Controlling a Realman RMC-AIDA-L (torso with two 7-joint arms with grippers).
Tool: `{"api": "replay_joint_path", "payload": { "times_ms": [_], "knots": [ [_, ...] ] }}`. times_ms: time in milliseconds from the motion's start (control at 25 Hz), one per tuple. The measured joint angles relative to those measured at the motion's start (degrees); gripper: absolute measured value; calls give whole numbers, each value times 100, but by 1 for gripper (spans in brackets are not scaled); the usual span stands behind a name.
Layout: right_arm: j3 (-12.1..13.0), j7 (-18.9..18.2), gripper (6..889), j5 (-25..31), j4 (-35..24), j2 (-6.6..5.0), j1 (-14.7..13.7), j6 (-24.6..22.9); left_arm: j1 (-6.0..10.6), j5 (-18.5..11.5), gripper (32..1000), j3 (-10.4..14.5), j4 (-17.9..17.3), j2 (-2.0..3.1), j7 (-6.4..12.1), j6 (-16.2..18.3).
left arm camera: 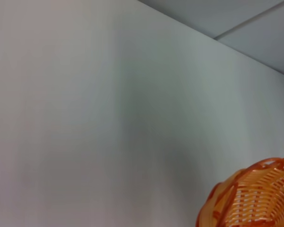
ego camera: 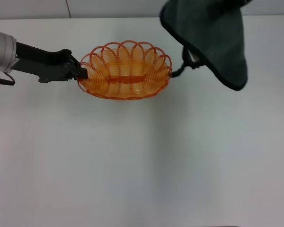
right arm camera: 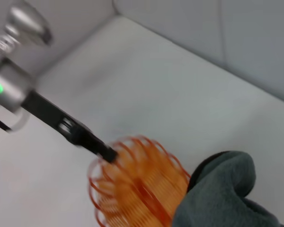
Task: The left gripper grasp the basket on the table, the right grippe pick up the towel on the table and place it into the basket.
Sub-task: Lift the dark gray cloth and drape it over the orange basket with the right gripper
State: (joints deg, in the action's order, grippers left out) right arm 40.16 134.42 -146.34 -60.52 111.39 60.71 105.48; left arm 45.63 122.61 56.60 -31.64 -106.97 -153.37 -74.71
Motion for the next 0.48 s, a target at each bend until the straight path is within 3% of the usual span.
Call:
{"api": "replay_joint_path", "payload": {
  "times_ms": [200,480],
  "knots": [
    [3,8,56,296,84,42,290,-92,30,0,79,0,0,-15,0,0],
    [51,-120,57,578,462,186,647,-325,70,-1,79,0,-4,-34,2,3]
  ]
}}
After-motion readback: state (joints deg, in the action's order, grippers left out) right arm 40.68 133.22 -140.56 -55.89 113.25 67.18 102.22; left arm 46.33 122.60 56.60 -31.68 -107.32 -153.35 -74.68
